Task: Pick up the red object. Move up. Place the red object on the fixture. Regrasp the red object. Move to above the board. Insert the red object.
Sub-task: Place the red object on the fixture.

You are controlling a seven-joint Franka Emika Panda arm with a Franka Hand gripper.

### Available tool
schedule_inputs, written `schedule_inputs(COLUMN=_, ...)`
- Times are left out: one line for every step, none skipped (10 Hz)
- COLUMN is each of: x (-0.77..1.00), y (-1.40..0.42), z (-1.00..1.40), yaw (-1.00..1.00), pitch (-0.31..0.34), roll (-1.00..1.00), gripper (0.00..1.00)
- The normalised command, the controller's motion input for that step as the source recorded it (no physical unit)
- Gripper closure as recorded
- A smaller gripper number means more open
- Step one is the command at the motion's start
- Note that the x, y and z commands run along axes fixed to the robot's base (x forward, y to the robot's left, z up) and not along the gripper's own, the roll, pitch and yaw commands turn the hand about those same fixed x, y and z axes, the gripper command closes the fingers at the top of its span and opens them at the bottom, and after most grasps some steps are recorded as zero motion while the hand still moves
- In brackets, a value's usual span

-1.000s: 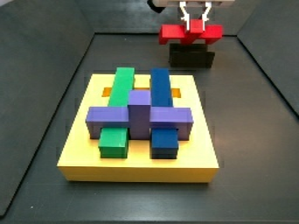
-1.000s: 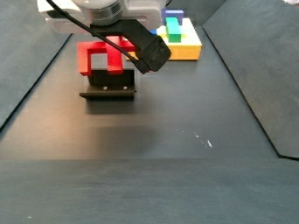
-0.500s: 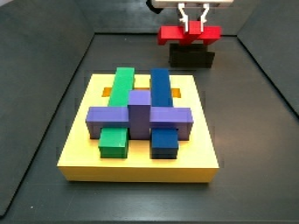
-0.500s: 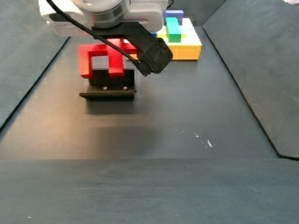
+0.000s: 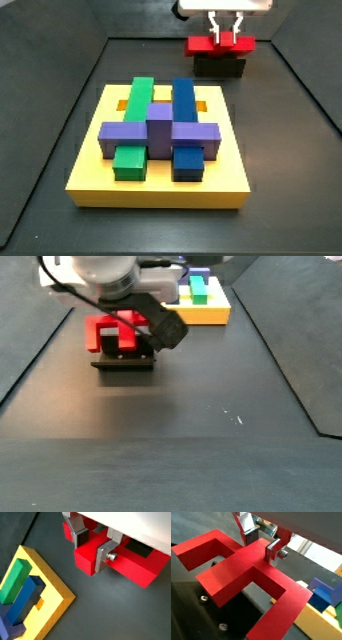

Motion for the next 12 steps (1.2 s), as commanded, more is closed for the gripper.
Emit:
schedule_inputs(x=0.35, y=0.20, z=-0.17, yaw=-0.26, pitch=0.000, roll=-0.04, gripper=1.00)
schedule_inputs(x=0.13, y=0.27, z=-0.09, yaw=-0.18, pitch=0.000, roll=-0.08, gripper=1.00)
schedule_inputs(x=0.00, y=0.24, z=-0.10, yaw=-0.10, pitch=0.000, roll=-0.06, gripper=1.00)
schedule_inputs(x=-0.11, y=0.08, z=-0.24, yaw=-0.09, pitch=-0.017, roll=0.00, gripper=1.00)
schedule_inputs(x=-0.02, y=0.00, z=-0.23, yaw=-0.08, pitch=-0.051, roll=-0.01, gripper=1.00)
schedule_inputs(x=0.00, y=0.00, z=-0.23, yaw=-0.12, pitch=-0.020, roll=0.00, gripper=1.00)
schedule_inputs(x=0.00, y=0.00, z=-0.23, yaw=-0.15, pitch=-0.014, roll=0.00, gripper=1.00)
schedule_inputs(x=0.00, y=0.02, z=-0.21, yaw=-0.13, pitch=-0.003, roll=0.00, gripper=1.00)
schedule_inputs(x=-0.05, y=0.04, z=-0.16, yaw=-0.07, pitch=-0.009, roll=0.00, gripper=1.00)
schedule_inputs(x=0.00, y=0.00, z=-0.03, yaw=-0.01, pitch=0.000, roll=0.07, gripper=1.00)
schedule_inputs(x=0.00, y=0.00, z=0.00, yaw=0.00, pitch=0.000, roll=0.00, gripper=1.00)
schedule_inputs(x=0.00, y=0.00, z=0.00, yaw=0.00, pitch=0.000, roll=0.00, gripper=0.00)
